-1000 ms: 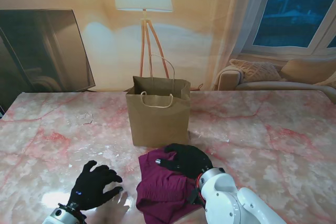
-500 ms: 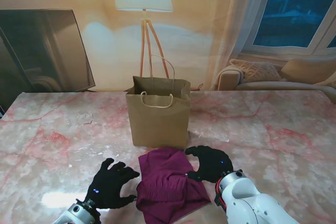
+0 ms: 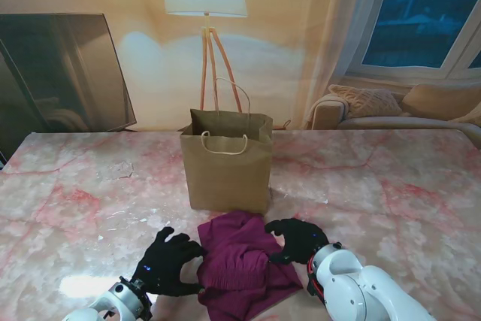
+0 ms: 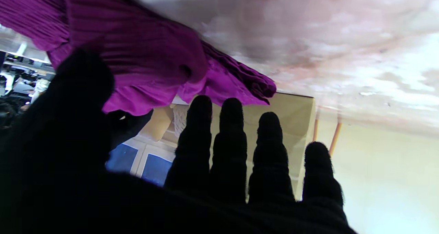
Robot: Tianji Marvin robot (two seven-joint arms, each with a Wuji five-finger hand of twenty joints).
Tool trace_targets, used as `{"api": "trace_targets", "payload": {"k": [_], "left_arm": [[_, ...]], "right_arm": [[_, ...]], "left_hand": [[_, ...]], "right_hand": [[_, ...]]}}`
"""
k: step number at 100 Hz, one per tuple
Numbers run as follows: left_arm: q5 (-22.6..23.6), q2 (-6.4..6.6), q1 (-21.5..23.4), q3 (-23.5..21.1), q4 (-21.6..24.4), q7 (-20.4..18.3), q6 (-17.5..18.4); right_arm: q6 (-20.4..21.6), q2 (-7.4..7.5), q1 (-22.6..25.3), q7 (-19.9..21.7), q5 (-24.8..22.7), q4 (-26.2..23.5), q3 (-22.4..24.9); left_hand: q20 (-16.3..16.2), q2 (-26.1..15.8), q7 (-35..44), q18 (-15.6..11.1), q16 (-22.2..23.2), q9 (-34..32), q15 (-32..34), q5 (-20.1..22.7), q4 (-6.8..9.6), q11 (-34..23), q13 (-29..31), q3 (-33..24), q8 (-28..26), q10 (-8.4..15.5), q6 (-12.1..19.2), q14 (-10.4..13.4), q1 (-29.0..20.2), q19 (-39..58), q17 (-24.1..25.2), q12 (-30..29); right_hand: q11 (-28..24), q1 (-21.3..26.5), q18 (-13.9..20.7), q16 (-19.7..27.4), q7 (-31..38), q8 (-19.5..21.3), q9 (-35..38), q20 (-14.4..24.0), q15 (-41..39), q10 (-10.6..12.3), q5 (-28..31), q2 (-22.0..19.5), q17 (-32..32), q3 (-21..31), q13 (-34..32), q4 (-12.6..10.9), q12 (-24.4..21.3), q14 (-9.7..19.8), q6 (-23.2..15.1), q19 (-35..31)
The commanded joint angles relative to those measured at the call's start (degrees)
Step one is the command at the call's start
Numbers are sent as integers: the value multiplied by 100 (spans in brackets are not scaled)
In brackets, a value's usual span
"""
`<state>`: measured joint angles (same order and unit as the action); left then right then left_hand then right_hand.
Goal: Fold the socks and the shorts into the kraft paper bag
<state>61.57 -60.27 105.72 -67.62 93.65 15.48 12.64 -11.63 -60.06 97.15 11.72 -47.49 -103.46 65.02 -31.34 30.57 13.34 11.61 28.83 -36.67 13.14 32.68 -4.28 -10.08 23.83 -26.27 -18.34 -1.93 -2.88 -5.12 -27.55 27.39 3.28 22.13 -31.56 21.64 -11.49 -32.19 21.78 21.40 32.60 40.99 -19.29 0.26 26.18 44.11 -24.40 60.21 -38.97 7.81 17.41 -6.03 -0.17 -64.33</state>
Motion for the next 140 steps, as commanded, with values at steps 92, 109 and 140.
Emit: {"api": "trace_targets", "payload": {"k": [92,109,140], "left_arm": [[300,44,-16,175,71,-65,152],[560,77,-180,300,-88,19,-217],[103,-54,-372,393,-531,622,-210]], "right_arm": [[2164,-54,-29,-1232,-459,879,113],[2063,-137,-318,-1791,-419,1215,-291],[1729,-256,-609,-2071,-55,1411,-731]], "left_hand": [[-194,-13,-469,-81,-40,389,-219,-513,17,181,-288,416,262,-124,-229,-28,-265,-612,85,-52],[-254,291,-355,-39,138,-182,103,-370,-55,-120,265,-1207,284,33,-68,13,-468,-101,-143,194],[-29,-590,3053,-142,482,-1985,718,1283,-385,-571,1128,-644,-733,301,1581,116,-2202,937,-247,1952]], "right_hand": [[12,901,-50,-45,865,22,-115,552,126,407,-80,601,484,946,287,99,6,279,-2000,987],[-349,758,-120,-389,1453,267,511,732,-347,436,1249,639,187,1004,-167,144,290,259,-2178,591],[-373,-129,-232,-861,972,314,994,781,-812,478,1399,347,-6,454,-478,291,900,208,-1616,-91]]}}
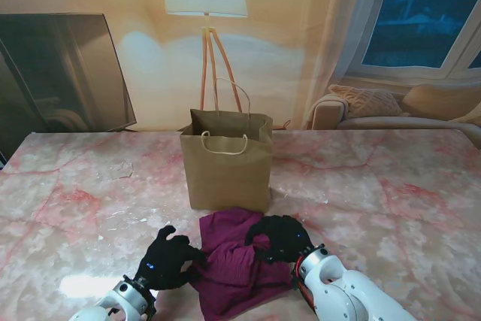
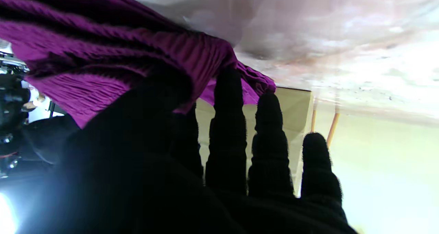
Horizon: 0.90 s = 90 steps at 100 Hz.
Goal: Fold the socks and the shorts into the kraft paper bag
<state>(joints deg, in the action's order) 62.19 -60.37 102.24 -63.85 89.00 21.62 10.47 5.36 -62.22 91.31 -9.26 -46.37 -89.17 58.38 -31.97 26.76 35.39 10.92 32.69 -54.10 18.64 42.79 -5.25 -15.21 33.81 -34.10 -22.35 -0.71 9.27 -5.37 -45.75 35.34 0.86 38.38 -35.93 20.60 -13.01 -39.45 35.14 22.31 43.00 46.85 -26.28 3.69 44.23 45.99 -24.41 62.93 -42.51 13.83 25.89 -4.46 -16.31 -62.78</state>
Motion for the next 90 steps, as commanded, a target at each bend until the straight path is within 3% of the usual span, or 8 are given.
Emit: {"api": "trace_targets", "payload": {"k": [1,13,20,24,29,47,66,90], "left_arm": [[33,-46,-25,17,-74,18,8],[-84,-68,-14,-17,-110,17,53],[-172,-82,6,-61,-111,-8,118],[-185,-82,35,-104,-82,-51,140],[-151,-73,78,-169,-34,-89,157],[39,-32,308,-486,190,-262,223],[32,-54,519,-693,332,-307,-5],[-402,-136,649,-786,414,-495,-370]], "right_arm": [[33,-39,-34,23,-178,-16,-77],[183,-16,-133,141,-166,14,-172],[244,-21,-221,119,-159,112,-276],[238,-28,-251,133,-92,138,-321],[217,-46,-272,180,60,167,-367],[-152,-180,-305,-16,520,271,-518],[-1011,-373,-211,-37,1399,99,-566],[-2389,-650,-181,-492,1827,-47,-725]], "left_hand": [[34,-217,879,-76,100,-263,176,263,-292,-63,137,148,-348,226,363,136,-393,153,-4,334],[62,-368,1051,-114,103,-374,222,149,-342,2,152,316,-524,325,426,169,-520,221,26,403],[84,-422,1072,-149,100,-426,234,122,-326,49,146,384,-612,331,470,183,-622,231,63,405],[123,-496,1019,-163,96,-450,246,121,-286,105,131,606,-696,327,492,187,-769,230,71,437],[128,-510,1002,-165,94,-465,248,124,-272,118,136,645,-709,341,545,200,-780,236,73,431],[135,-537,963,-174,73,-556,221,151,-259,135,132,709,-706,398,729,230,-728,247,57,368],[151,-846,668,-117,67,-174,193,86,-139,-131,62,1332,-432,91,189,109,-844,272,35,-68],[9,-2325,307,-56,190,-24,240,285,169,-334,-127,3012,-485,-282,-477,-148,-756,84,160,-754]], "right_hand": [[90,5,-73,-123,-413,211,-71,184,-96,142,-538,232,-9,240,-125,-315,28,67,-34,-232],[75,704,-47,-86,-401,129,-221,98,-29,198,-1207,605,76,617,-38,-396,-43,133,-343,-41],[-258,622,-79,-244,118,171,168,151,-274,286,-565,388,-61,656,-226,-413,117,119,-553,-120],[-365,626,-72,-396,1240,-843,475,218,-426,323,-4,53,-136,339,-318,405,364,103,-687,-226],[-482,572,-76,-534,2144,-1201,710,333,-654,310,625,-562,-196,24,-415,544,519,66,-725,-448],[-906,387,-9,-1028,2169,286,1566,567,-1910,95,835,-1620,-1095,-235,-1305,483,995,-168,-55,-1807],[-1230,98,45,-1066,1985,972,2272,453,-2667,-297,1372,-1876,-2050,-201,-2137,343,862,-475,571,-2994],[-1368,-633,-145,-700,1707,1857,3775,-881,-3818,-557,2840,-2077,-3889,-311,-3197,-562,361,-780,910,-4229]]}}
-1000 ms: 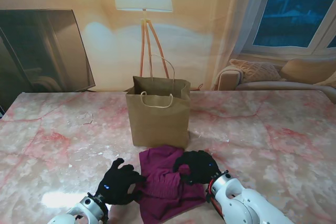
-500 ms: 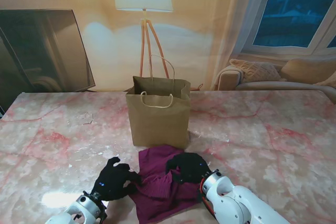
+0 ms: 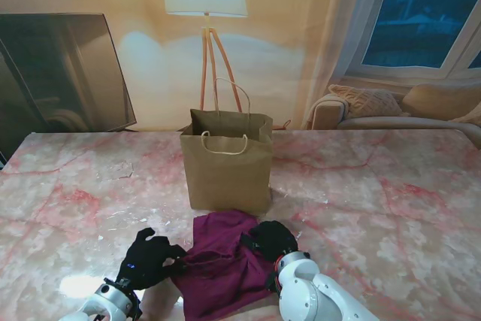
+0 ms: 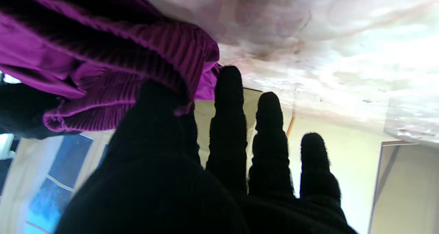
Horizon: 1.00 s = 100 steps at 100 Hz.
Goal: Fold the socks and the shorts into the kraft paper bag
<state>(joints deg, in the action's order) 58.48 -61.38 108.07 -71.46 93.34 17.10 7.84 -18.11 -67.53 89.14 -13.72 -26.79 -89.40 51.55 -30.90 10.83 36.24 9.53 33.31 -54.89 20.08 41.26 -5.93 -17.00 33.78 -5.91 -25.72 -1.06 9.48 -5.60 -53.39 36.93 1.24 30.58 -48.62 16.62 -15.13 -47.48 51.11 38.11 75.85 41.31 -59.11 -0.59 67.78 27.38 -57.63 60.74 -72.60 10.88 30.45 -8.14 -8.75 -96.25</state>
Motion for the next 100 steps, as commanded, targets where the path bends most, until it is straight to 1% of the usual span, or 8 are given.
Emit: {"api": "trace_targets", "payload": {"k": [1,12,25,44,64,68,87,100], "left_arm": [[-57,-41,67,-25,-23,-40,-120],[-301,-102,235,-102,143,-41,-333],[-399,-147,299,-144,178,95,-464],[-311,-155,362,-145,281,166,-655],[-153,-145,296,-27,279,437,-370],[-13,-122,268,15,290,468,-339],[365,-35,-23,280,151,544,-174],[437,-16,-294,537,-88,731,-30]], "right_arm": [[-105,-129,32,-72,-139,-23,-51],[-554,-189,15,-193,-213,-49,-110],[-477,-191,56,-357,-381,-21,-87],[6,-81,261,-458,-777,-146,131],[125,-24,336,-447,-965,-237,250],[117,-22,330,-417,-943,-232,251],[132,-43,310,-420,-840,-173,221],[232,-25,337,-398,-850,-191,237]], "left_hand": [[-111,-783,207,96,142,36,118,481,247,-174,-113,224,-174,-271,-523,-136,22,-76,121,36],[-223,-1517,-36,206,223,37,215,686,351,-186,-135,604,-220,-525,-882,-336,545,-74,122,49],[-330,-1596,-299,314,287,99,315,711,396,-178,-146,685,-167,-634,-988,-423,705,19,29,46],[-376,-1360,-846,341,238,408,273,345,478,-31,-216,619,48,-567,-1014,-380,753,138,-60,-52],[-153,127,-2453,360,-289,2175,-528,-1212,537,816,-1139,-133,792,-411,-1459,-210,1877,-334,177,-809],[-274,462,-2605,352,-318,2316,-600,-1283,498,833,-1209,-593,861,-383,-1520,-174,2174,-466,154,-914],[-190,1353,-2707,246,-408,2512,-806,-1338,350,932,-1405,-649,929,-315,-1403,-127,2052,-712,246,-978],[-312,2054,-2352,212,-363,2268,-751,-1153,102,829,-1275,-2548,787,-250,-761,-113,2352,-849,197,-935]], "right_hand": [[-89,-263,50,96,127,275,569,-369,-629,-133,557,-226,-664,-127,-190,-263,-115,-424,136,-910],[-14,-553,67,372,386,46,787,-643,-858,-176,700,-588,-904,-634,-201,-273,-276,-519,17,-1090],[624,-982,123,962,-337,-551,264,-964,289,-313,274,-880,-424,-1191,-149,-370,-662,-657,161,-615],[987,-1139,300,738,-2150,-985,-1909,-635,1508,-193,-2005,-1048,1342,-2023,1212,-515,-900,-341,324,354],[864,-881,345,647,-2047,-1010,-2321,-347,1461,-48,-2531,-694,1574,-1908,1480,-523,-899,-153,274,485],[864,-878,345,648,-2037,-1017,-2324,-340,1457,-42,-2535,-674,1569,-1891,1478,-521,-902,-149,278,485],[868,-894,423,646,-1965,-1083,-2311,-306,1406,-38,-2541,-608,1454,-1760,1415,-494,-921,-147,269,444],[906,-848,355,672,-1952,-1121,-2358,-308,1458,-16,-2574,-501,1496,-1699,1468,-492,-940,-129,250,465]]}}
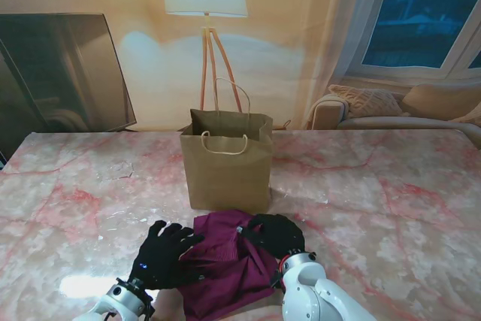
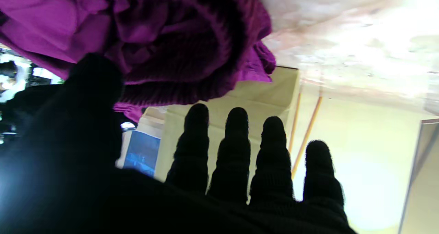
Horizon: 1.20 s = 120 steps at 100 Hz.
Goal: Fold the socks and the shorts into the kraft paper bag
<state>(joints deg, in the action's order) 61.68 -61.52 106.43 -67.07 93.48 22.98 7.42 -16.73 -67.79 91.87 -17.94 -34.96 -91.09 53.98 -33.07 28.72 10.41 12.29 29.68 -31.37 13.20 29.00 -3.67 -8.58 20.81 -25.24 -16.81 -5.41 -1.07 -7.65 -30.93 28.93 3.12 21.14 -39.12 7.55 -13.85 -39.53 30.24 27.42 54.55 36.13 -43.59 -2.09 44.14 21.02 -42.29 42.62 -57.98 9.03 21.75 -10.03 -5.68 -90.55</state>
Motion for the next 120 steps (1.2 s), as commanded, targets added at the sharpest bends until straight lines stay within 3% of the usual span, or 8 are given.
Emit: {"api": "trace_targets", "payload": {"k": [1,14,17,26,50,82,93,120], "left_arm": [[128,-1,-153,122,-124,174,8],[105,-28,-392,326,-440,570,47],[71,-45,-432,359,-510,672,46],[-9,-84,-499,411,-631,897,27],[104,-29,-257,73,-390,661,367],[407,119,210,-504,56,-433,534],[403,136,362,-691,195,-722,635],[103,69,690,-1098,389,-787,826]], "right_arm": [[115,7,70,35,-38,-28,2],[504,133,168,211,-335,-106,166],[600,173,193,275,-445,-131,219],[794,323,275,676,-797,-281,406],[708,274,252,485,-754,-207,470],[22,225,-251,311,-1026,262,-153],[-37,211,-365,290,-1050,333,-327],[-242,144,-667,282,-937,649,-815]], "left_hand": [[-99,283,277,-65,9,-127,-49,95,-121,-31,46,-736,-128,182,353,92,72,-39,-3,21],[-119,279,1541,-113,140,-756,199,887,-100,-344,336,-2177,-827,310,1135,157,-490,251,-80,273],[-126,356,2022,-138,177,-888,277,1160,-445,-418,386,-1972,-1118,328,1375,167,-1010,370,-90,341],[-51,182,3773,-187,242,-1203,481,1780,-528,-598,509,-1485,-1030,400,1983,206,-1809,727,-88,513],[174,61,3655,-421,147,-1178,510,1919,-491,-573,294,-1205,-1737,543,2567,376,-1868,644,42,521],[369,456,2554,-566,-90,-406,263,1716,-532,-125,-259,-1959,-398,490,1680,445,-1502,-86,30,-45],[384,440,1627,-577,-185,-145,147,1304,-155,6,-386,-2730,-497,458,1201,464,-810,-317,37,-190],[355,596,1033,-481,-316,35,-49,929,-92,105,-423,-2169,-303,390,778,409,-352,-576,71,-273]], "right_hand": [[-26,63,225,-103,129,-69,-262,210,-40,148,-234,189,6,158,48,-304,-74,72,-65,-75],[237,267,350,-33,-81,-194,-864,312,439,336,-804,916,471,541,659,-230,-131,280,-91,177],[303,382,382,-58,-167,-250,-1050,430,603,381,-969,1111,644,592,835,-151,-135,318,-69,301],[483,445,509,-136,-402,-438,-1635,725,995,440,-1493,1431,1149,730,1456,-42,-145,427,77,771],[459,734,395,-112,-104,-370,-1628,922,1230,330,-1180,352,1649,1020,1789,-199,-101,386,-5,1501],[718,878,181,1179,-285,-467,-2410,351,2476,190,-1590,1817,1795,1652,1994,9,-389,441,439,2541],[795,936,109,1321,-267,-538,-2316,231,2510,90,-1635,2209,1488,1812,1631,90,-432,287,509,2501],[102,1060,364,58,-346,-988,-2105,624,877,195,-2308,2836,703,2269,576,230,-133,635,834,1198]]}}
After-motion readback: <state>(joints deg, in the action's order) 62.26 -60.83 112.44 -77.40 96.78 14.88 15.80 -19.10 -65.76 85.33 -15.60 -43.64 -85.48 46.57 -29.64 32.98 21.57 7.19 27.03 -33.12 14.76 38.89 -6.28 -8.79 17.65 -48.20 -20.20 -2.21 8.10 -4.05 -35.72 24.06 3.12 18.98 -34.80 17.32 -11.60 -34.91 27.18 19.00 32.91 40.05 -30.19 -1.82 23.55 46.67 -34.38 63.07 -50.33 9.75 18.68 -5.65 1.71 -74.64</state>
